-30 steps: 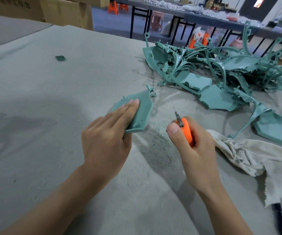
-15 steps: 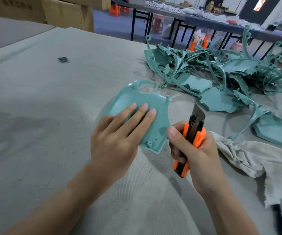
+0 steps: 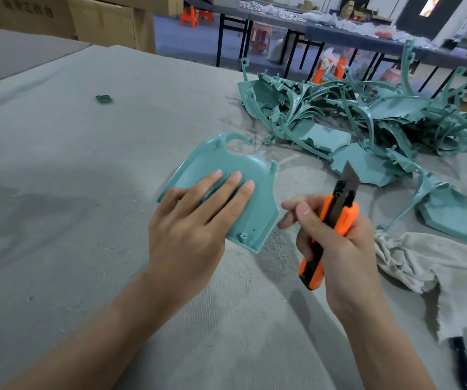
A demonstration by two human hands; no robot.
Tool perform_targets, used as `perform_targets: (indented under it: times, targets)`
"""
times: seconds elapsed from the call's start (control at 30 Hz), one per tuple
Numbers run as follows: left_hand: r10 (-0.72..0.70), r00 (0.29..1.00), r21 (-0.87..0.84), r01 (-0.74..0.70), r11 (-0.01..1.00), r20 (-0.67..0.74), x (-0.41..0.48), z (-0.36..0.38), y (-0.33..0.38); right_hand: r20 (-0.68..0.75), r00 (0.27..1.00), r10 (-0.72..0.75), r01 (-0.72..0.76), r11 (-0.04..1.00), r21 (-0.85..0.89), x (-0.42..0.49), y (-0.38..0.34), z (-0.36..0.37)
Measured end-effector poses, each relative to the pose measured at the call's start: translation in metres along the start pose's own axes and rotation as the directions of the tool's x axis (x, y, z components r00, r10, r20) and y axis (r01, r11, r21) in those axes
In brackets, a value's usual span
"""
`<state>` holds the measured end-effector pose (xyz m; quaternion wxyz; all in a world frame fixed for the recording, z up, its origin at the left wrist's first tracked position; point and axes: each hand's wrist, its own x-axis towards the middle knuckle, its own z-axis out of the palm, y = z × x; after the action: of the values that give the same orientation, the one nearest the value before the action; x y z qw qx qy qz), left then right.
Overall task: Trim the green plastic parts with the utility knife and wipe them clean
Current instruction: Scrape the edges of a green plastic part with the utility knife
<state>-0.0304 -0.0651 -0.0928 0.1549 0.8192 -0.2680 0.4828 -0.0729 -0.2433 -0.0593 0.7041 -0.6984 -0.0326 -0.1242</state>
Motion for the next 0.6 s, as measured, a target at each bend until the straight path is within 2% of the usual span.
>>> perform_targets:
  times: [0.1, 0.27, 0.43, 0.6]
  targets:
    - [0.002, 1.0, 0.013, -0.002, 1.0, 0.015, 0.0, 0.0, 0.0, -0.02, 0.998, 0.056, -0.057, 0.997, -0.044, 0.0, 0.002, 0.002]
    - [0.046, 0.999, 0.046, -0.045, 0.998, -0.019, 0.002, -0.001, 0.001, 0.086, 0.991, 0.1, -0.092, 0.992, -0.092, -0.004, -0.003, 0.008]
    - [0.098, 0.994, 0.105, -0.093, 0.99, -0.04, 0.002, -0.001, 0.0, 0.155, 0.986, 0.055, -0.018, 0.972, -0.234, -0.002, 0.006, 0.009]
    - [0.095, 0.993, 0.128, -0.087, 0.988, -0.063, 0.002, 0.0, 0.0, 0.126, 0.991, 0.038, -0.002, 0.962, -0.274, 0.0, 0.012, 0.009]
